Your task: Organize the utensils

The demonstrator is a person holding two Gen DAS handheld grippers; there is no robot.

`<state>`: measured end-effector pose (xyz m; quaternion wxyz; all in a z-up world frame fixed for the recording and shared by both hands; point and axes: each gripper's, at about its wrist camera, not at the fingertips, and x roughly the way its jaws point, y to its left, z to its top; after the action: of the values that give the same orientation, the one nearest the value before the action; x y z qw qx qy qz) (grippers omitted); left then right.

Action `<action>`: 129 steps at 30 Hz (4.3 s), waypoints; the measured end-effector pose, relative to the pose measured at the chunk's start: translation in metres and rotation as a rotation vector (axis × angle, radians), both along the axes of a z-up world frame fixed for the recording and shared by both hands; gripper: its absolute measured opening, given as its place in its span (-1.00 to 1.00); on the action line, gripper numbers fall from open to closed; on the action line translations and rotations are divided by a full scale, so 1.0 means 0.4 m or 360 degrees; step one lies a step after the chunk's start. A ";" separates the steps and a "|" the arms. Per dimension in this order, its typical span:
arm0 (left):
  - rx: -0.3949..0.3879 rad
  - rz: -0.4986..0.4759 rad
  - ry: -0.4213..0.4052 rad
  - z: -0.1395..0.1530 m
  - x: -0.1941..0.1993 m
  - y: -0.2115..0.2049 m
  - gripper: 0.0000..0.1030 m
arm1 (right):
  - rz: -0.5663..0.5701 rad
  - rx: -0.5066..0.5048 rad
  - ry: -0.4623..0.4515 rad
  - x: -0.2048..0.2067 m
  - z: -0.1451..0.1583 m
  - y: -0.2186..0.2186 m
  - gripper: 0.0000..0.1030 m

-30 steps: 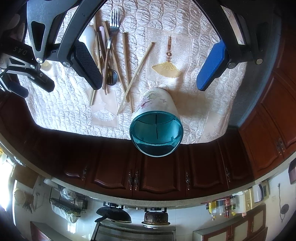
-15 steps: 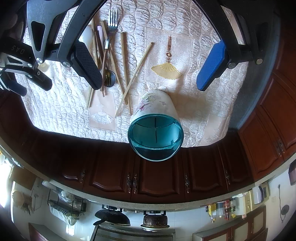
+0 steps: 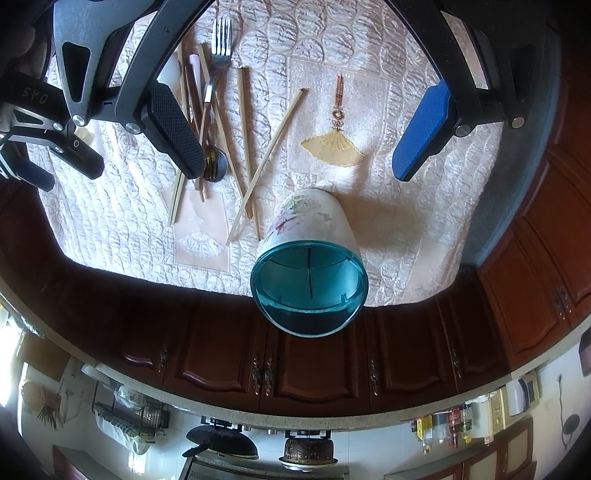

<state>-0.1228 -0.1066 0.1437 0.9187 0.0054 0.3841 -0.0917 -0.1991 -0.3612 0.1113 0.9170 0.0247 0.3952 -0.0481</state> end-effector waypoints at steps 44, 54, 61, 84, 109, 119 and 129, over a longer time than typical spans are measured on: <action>-0.0045 -0.0339 0.0482 -0.276 0.127 -0.023 -0.95 | 0.0140 0.0512 0.0377 0.390 -0.302 -0.071 -0.79; -0.0031 -0.0334 0.0446 -0.269 0.148 -0.041 -0.56 | 0.0105 0.0536 0.0343 0.340 -0.282 -0.154 -0.93; -0.0020 -0.0279 0.0418 -0.271 0.191 -0.063 -0.50 | 0.0107 0.0663 0.0357 0.379 -0.270 -0.148 -0.59; -0.0118 -0.0480 0.0583 -0.255 0.083 -0.030 -0.92 | 0.0185 0.0862 0.0246 0.348 -0.177 -0.184 -0.70; -0.0038 -0.0548 0.0544 -0.253 0.076 -0.060 -0.70 | 0.0115 0.0475 0.0532 0.256 -0.264 -0.307 -0.42; 0.0019 -0.0594 0.0577 -0.296 0.173 -0.118 -0.70 | 0.0076 0.0293 0.0551 0.315 -0.293 -0.280 -0.59; 0.0012 -0.0598 0.0602 -0.293 0.195 -0.118 -0.68 | 0.0115 0.0279 0.0554 0.360 -0.311 -0.245 -0.72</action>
<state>-0.0446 -0.1539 0.0266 0.7973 0.0629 0.5417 -0.2587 -0.0549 -0.4593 -0.0131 0.8303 0.0815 0.5510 0.0159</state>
